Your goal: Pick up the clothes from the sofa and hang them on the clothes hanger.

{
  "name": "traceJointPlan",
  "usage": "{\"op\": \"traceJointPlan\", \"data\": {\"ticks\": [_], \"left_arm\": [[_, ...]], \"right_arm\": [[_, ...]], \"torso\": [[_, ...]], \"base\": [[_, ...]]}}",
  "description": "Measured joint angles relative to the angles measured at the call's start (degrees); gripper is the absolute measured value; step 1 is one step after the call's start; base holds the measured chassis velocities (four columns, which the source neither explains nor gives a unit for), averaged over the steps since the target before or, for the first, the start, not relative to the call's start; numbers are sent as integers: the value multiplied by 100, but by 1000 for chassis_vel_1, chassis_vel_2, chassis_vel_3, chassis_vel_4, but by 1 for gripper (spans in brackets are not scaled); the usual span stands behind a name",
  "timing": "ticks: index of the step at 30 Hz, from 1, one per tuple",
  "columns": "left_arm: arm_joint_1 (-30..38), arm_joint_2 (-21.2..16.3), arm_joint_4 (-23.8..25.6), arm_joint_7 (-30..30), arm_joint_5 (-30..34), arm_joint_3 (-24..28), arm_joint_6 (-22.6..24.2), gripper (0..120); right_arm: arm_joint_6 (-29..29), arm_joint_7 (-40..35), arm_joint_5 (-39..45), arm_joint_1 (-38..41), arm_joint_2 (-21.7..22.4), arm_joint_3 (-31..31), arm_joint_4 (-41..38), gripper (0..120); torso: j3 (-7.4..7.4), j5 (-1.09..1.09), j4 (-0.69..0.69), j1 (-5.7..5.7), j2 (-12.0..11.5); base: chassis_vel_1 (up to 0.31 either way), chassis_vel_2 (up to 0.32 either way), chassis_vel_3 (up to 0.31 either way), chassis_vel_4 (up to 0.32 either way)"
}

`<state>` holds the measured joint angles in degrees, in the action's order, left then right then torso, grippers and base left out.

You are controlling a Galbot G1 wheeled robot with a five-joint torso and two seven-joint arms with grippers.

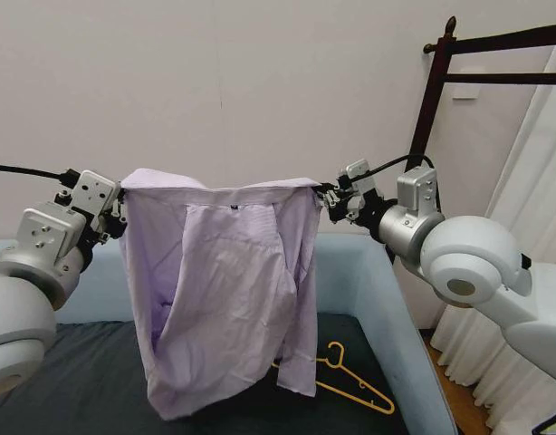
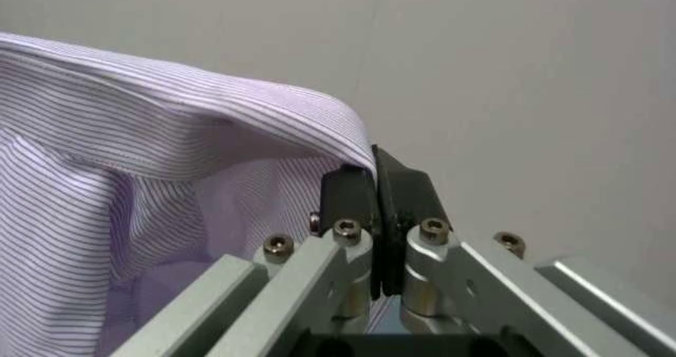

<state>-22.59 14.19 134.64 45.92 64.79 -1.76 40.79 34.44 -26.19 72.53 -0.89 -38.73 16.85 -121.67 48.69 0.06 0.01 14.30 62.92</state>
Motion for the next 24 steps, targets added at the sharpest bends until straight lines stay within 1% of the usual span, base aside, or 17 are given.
{"op": "traceJointPlan", "data": {"ticks": [1,2,4,5,7,8,9,12,13,16,17,18,19,20,22,23,24], "left_arm": [[0,0,0,0,0,0,0,0],[148,286,-235,-1,-141,278,27,0],[452,852,-835,26,-468,822,89,0],[452,852,-835,26,-468,822,89,0],[536,1363,-1372,74,-735,1264,131,0],[506,1703,-1728,93,-989,1490,136,0],[506,1703,-1728,93,-989,1490,136,0],[251,2529,-2589,94,-1550,1928,78,0],[251,2529,-2589,94,-1550,1928,78,0],[-120,3239,-3527,32,-2187,2060,-59,0],[-215,3416,-3822,11,-2400,2075,-129,0],[-215,3416,-3822,11,-2400,2075,-129,0],[-305,3633,-4189,-17,-2679,2079,-229,0],[-344,3797,-4443,-34,-2879,2082,-315,0],[-366,4068,-4851,-43,-3125,2081,-447,0],[-366,4068,-4851,-43,-3125,2081,-447,0],[-370,4125,-4952,-41,-3172,2070,-478,0]], "right_arm": [[0,0,0,0,0,0,0,0],[61,-46,54,-110,-33,-2,-22,0],[145,-161,28,-328,-148,23,33,0],[145,-161,28,-328,-148,23,33,0],[236,-294,-45,-542,-324,106,179,0],[262,-331,-221,-668,-466,199,329,0],[262,-331,-221,-668,-466,199,329,0],[289,-366,-717,-1097,-986,442,994,0],[289,-366,-717,-1097,-986,442,994,0],[261,-313,-1149,-1574,-1526,463,1791,0],[241,-291,-1281,-1732,-1700,462,2067,0],[241,-291,-1281,-1732,-1700,462,2067,0],[203,-266,-1425,-1907,-1872,455,2342,0],[156,-211,-1570,-2068,-1994,423,2546,0],[-2,-133,-1876,-2350,-2252,309,2958,0],[-2,-133,-1876,-2350,-2252,309,2958,0],[-64,-106,-2008,-2431,-2377,258,3138,0]], "torso": [[0,0,0,0,0],[0,-2,0,0,0],[0,1,-4,0,0],[0,1,-4,0,0],[1,1,-5,0,-1],[1,0,-6,1,-2],[1,0,-6,1,-2],[2,1,-4,3,-2],[2,1,-4,3,-2],[2,-1,-2,3,-2],[2,1,-2,2,-2],[2,1,-2,2,-2],[2,0,0,2,-3],[2,-2,1,2,-2],[2,0,-5,2,-2],[2,0,-5,2,-2],[1,0,-6,2,-2]], "base": [[0,0,0,0],[0,0,0,0],[0,0,0,0],[0,0,0,0],[0,0,0,0],[0,0,0,0],[0,0,0,0],[0,0,0,0],[0,0,0,0],[0,0,0,0],[0,0,0,0],[0,0,0,0],[0,0,0,0],[0,0,0,0],[0,0,0,0],[0,0,0,0],[0,0,0,0]]}}
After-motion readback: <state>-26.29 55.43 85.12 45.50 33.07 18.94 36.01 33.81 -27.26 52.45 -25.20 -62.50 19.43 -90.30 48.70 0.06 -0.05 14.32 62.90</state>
